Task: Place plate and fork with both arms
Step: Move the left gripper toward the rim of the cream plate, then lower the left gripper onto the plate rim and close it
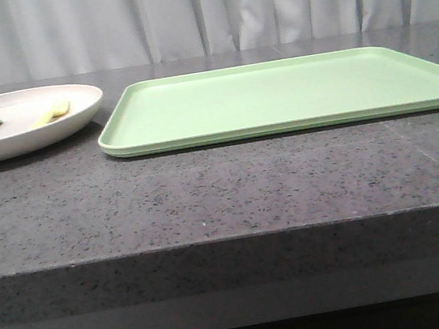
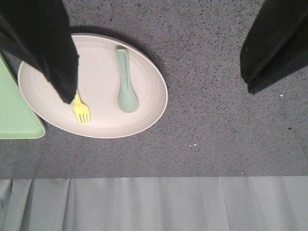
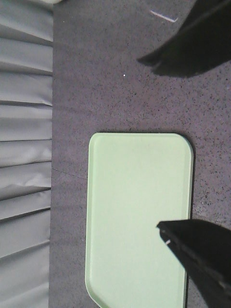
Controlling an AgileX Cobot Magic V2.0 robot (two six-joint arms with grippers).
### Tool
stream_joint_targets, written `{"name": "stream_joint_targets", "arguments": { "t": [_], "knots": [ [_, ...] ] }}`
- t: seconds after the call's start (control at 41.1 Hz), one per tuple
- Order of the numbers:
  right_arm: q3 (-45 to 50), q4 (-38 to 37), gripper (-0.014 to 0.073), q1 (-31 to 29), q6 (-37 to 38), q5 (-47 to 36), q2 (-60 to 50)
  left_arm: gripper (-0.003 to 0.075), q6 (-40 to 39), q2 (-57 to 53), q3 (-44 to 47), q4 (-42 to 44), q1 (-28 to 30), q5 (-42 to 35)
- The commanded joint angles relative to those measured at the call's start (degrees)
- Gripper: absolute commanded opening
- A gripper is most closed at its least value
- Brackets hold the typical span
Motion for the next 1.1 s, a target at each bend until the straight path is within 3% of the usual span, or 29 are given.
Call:
{"name": "stream_joint_targets", "arguments": {
  "t": [0.0,0.317,0.463,1.071],
  "knots": [
    [-2.2,0.1,0.0655,-0.3,-0.3,-4.1,0.6,0.0675,-0.5,0.3,-1.8,0.1,0.1,-4.8],
    [-2.2,0.1,0.0655,-0.3,-0.3,-4.8,0.6,0.0675,-0.5,0.5,-2.5,0.2,0.1,-10.5],
    [-2.2,0.1,0.0655,-0.3,-0.3,-4.9,0.6,0.0675,-0.5,5.1,-6.1,0.2,0.1,-8.8],
    [-2.2,0.1,0.0655,-0.3,-0.3,-4.9,0.6,0.0675,-0.9,39.8,-41.3,-0.3,0.4,27.8]
  ]
}}
